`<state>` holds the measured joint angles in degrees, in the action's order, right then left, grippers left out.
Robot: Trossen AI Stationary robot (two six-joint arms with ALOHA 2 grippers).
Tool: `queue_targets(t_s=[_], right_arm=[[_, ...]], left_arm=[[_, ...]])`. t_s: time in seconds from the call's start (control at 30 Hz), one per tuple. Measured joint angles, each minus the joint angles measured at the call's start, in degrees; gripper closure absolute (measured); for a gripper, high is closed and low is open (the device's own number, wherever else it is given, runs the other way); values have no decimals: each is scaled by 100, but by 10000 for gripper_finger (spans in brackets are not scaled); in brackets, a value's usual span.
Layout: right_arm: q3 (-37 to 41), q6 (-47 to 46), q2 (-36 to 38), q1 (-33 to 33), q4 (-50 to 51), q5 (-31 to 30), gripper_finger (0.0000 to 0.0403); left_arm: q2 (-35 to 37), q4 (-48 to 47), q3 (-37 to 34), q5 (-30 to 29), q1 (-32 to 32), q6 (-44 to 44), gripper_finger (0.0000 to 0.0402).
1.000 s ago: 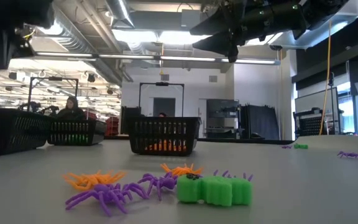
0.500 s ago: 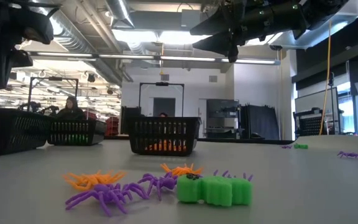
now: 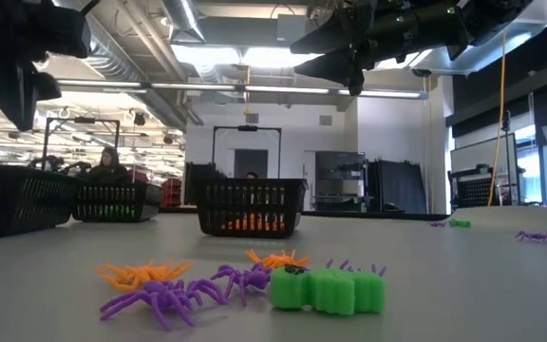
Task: Sort Halloween decoration
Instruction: Put the purple spider toy into the bottom left black basket
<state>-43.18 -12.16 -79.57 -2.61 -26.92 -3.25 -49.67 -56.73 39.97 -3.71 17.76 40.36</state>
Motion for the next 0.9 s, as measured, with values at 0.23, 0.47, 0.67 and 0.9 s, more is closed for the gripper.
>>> queue_targets(t_s=[0.23,0.47,0.67,0.9], right_arm=[[0,0,-2,0,1,2,205],[0,0,-2,-2,1,-60,205],[0,0,-4,0,-4,-181,205],[0,0,-4,0,-5,-229,205]], left_arm=[[0,179,-2,-453,0,0,281],[-129,1941,-2,-1975,-614,-1361,280],[-586,3302,165,-754,-1862,-2426,280],[-1643,3372,724,-75,-3205,-2967,280]])
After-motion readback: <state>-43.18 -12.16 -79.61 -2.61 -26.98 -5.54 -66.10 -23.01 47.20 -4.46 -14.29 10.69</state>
